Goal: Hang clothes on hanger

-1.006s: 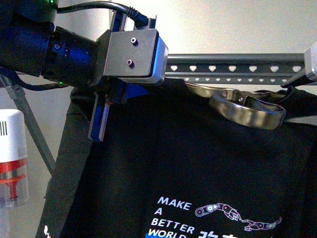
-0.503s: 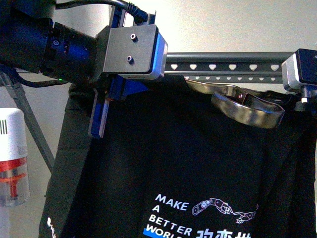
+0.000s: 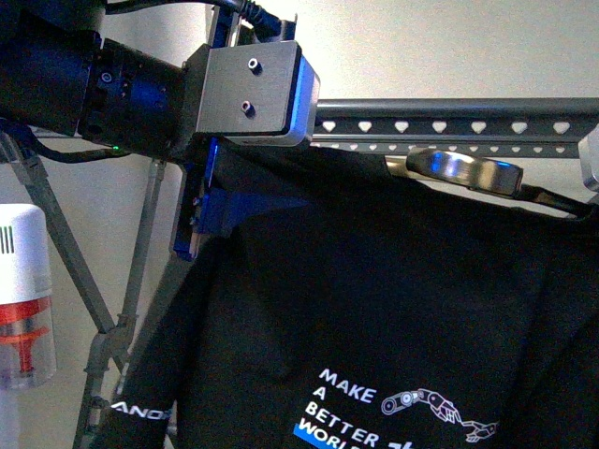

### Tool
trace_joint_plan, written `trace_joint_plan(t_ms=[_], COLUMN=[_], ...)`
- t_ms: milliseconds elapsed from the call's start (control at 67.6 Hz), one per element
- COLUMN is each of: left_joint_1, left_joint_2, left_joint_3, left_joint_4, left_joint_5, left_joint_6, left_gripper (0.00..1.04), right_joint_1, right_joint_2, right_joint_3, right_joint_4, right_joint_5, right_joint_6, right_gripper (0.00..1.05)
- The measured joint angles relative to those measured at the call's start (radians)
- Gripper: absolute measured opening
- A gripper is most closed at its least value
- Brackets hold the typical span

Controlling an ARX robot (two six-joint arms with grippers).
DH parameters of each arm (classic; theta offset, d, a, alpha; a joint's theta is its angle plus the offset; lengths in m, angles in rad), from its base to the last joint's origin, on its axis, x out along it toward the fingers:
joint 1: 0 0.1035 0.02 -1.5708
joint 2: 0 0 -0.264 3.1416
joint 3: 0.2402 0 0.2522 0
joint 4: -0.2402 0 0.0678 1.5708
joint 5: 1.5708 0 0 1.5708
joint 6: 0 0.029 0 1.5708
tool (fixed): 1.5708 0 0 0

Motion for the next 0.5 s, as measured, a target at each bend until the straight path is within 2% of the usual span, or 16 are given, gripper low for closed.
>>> trace_joint_plan(t_ms=[89, 222, 251, 281, 296, 325, 385, 429, 503], left_joint_1=[0.000, 0.000, 0.000, 0.003, 0.005, 0.009, 0.024, 0.046, 0.080], left_joint_2=[0.000, 0.000, 0.003, 0.008, 0.016, 0.031, 0.059, 0.064, 0.063], left_joint_3=[0.000, 0.000, -0.020, -0.056, -0.072, -0.083, -0.072, -0.032, 0.042], left_joint_4=[0.000, 0.001, 0.072, 0.224, 0.323, 0.460, 0.664, 0.690, 0.608], left_joint_5=[0.001, 0.000, -0.018, -0.054, -0.098, -0.156, -0.304, -0.441, -0.641], left_joint_6=[0.000, -0.001, -0.075, -0.176, -0.301, -0.441, -0.846, -1.151, -1.523], left_gripper=[1.00, 0.98, 0.98, 0.98, 0.98, 0.98, 0.98, 0.98, 0.98], right_joint_1=[-0.026, -0.063, -0.073, -0.083, -0.090, -0.100, -0.121, -0.140, -0.166], right_joint_2=[0.000, 0.000, -0.002, -0.005, -0.007, -0.014, -0.038, -0.064, -0.105], right_joint_3=[0.000, -0.002, -0.004, -0.004, -0.005, -0.007, -0.013, -0.019, -0.034], right_joint_4=[-0.121, -0.262, -0.292, -0.324, -0.344, -0.372, -0.417, -0.435, -0.470], right_joint_5=[0.026, 0.038, 0.033, 0.023, 0.013, -0.006, -0.054, -0.088, -0.114], right_joint_6=[-0.008, -0.024, -0.023, -0.017, -0.008, 0.006, 0.052, 0.097, 0.168], right_gripper=[0.04, 0.04, 0.04, 0.04, 0.04, 0.04, 0.04, 0.04, 0.04])
